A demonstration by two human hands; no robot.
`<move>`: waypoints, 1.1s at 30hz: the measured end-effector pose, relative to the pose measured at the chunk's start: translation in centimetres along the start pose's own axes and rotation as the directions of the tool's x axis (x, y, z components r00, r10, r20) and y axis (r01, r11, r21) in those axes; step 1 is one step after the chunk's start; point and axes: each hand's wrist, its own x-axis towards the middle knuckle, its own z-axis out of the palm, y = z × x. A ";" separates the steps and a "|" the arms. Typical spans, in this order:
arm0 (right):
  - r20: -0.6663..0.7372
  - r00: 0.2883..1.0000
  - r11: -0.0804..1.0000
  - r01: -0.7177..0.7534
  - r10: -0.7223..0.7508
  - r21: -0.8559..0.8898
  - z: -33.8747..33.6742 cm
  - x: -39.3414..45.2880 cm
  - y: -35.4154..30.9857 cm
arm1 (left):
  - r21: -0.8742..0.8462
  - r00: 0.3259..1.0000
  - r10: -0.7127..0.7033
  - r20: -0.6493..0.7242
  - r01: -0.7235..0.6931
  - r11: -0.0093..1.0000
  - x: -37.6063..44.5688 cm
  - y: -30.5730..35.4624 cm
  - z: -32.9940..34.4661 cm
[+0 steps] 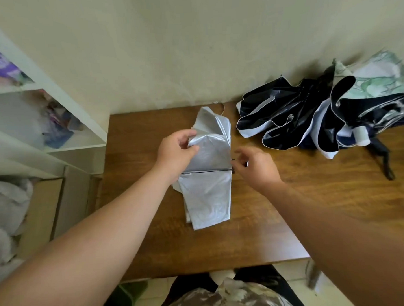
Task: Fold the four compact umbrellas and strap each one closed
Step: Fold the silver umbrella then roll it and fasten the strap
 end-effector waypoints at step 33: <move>-0.037 0.981 0.979 0.189 -0.192 -0.069 -0.7 0.7 -3.0 | 0.307 0.990 0.141 0.030 -0.143 0.941 -3.4 0.8 -2.0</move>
